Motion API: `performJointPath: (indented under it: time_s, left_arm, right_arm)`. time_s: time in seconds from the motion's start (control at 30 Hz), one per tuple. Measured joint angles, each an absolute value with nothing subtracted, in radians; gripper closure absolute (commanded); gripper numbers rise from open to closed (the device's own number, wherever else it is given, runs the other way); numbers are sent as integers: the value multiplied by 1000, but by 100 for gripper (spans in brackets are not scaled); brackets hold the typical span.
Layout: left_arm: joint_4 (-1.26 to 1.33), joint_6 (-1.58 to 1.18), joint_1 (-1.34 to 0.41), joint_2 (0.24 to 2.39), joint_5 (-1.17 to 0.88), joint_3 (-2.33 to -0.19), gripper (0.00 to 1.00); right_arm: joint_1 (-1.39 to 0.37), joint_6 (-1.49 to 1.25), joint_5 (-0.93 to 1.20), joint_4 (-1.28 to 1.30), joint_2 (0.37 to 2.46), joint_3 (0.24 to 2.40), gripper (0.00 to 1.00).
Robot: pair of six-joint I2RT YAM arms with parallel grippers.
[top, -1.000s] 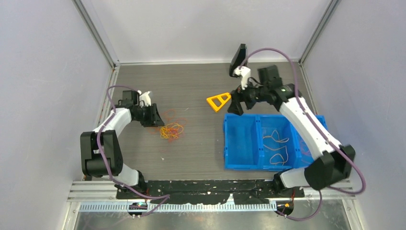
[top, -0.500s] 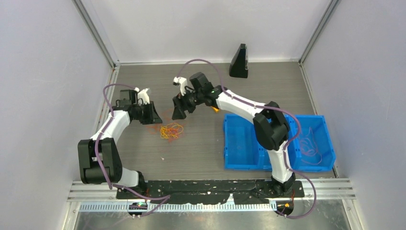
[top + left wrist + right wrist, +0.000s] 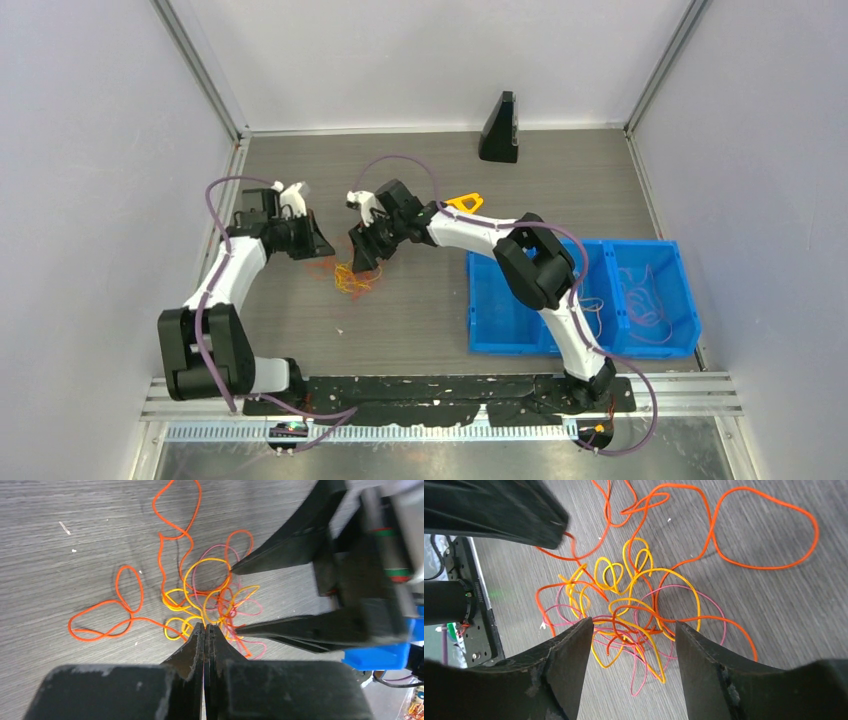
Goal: Untangle the cables
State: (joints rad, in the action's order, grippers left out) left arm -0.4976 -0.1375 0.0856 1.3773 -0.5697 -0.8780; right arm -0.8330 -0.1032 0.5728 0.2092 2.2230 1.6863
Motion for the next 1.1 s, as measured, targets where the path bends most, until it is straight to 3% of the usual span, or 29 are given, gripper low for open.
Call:
performJointPath:
  time_s: [0.4, 0.53, 0.7, 1.1]
  left_arm:
    - [-608, -147, 118, 1106, -653, -954, 100]
    - [-651, -165, 168, 1037, -664, -1074, 100]
    - [-660, -188, 208, 994, -684, -1261, 100]
    - [-515, -327, 245, 984, -642, -1567, 100]
  right_arm:
    - [-887, 51, 387, 277, 2263, 1697, 68]
    - [-901, 105, 325, 299, 2265, 1708, 75]
    - [-916, 159, 273, 312, 2265, 1714, 90]
    - [-943, 220, 196, 318, 2265, 1717, 94]
